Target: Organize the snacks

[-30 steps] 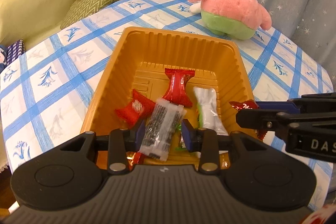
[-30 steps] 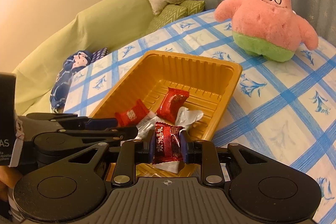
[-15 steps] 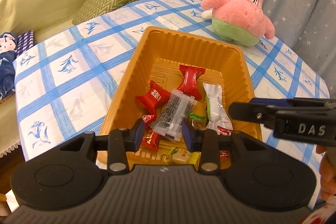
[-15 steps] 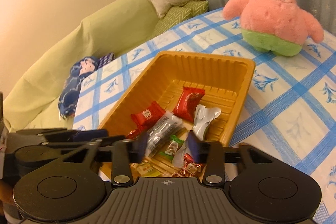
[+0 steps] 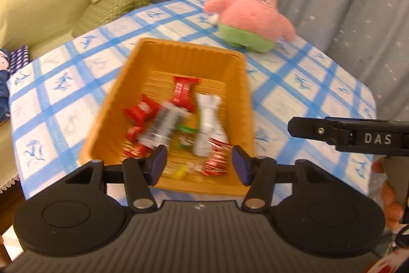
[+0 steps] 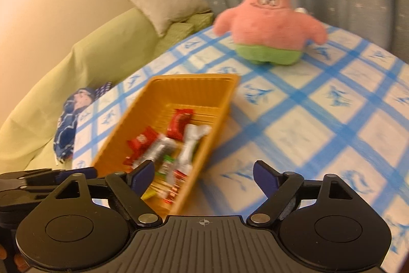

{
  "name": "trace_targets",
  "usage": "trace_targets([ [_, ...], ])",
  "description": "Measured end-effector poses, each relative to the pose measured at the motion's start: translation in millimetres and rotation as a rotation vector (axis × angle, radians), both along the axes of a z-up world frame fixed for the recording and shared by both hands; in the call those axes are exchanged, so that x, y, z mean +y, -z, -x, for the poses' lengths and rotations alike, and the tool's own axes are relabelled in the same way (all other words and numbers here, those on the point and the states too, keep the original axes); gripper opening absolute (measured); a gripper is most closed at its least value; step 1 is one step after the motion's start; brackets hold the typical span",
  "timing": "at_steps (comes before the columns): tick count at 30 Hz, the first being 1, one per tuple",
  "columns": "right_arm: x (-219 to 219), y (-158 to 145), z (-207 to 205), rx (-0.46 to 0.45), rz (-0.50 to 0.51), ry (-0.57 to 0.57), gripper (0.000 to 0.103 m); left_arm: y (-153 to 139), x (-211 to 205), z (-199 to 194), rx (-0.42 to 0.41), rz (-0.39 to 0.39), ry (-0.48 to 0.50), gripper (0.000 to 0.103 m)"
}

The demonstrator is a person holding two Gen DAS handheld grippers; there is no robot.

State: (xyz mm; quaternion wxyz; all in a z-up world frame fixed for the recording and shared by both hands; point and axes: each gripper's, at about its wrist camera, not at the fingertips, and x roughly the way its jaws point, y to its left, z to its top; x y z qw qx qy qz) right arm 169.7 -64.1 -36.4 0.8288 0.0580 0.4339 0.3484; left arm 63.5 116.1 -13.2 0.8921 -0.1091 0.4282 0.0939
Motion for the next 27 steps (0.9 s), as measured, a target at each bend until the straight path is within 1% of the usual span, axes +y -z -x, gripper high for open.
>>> trace_targets([
  [3,-24,-2,3,0.001,0.023,0.030,0.088,-4,-22,4,0.000,0.032,0.019,0.054],
  [5,-38,-4,8,-0.007,0.044,0.038,0.089,-7,-35,8,-0.002,0.041,0.018,0.054],
  [9,-67,-10,25,-0.048,0.089,0.044,0.090,-11,-60,18,0.005,0.045,0.013,0.054],
  [12,-86,-13,38,-0.057,0.122,0.045,0.090,-14,-80,24,0.015,0.027,0.017,0.054],
  [15,-103,-17,49,-0.049,0.154,0.033,0.090,-18,-100,31,0.020,0.015,0.022,0.054],
  [21,-134,-25,69,-0.006,0.160,0.013,0.090,-24,-133,44,0.032,0.018,0.030,0.056],
  [27,-157,-27,84,-0.001,0.171,0.010,0.090,-29,-155,54,0.032,0.003,0.033,0.056],
])
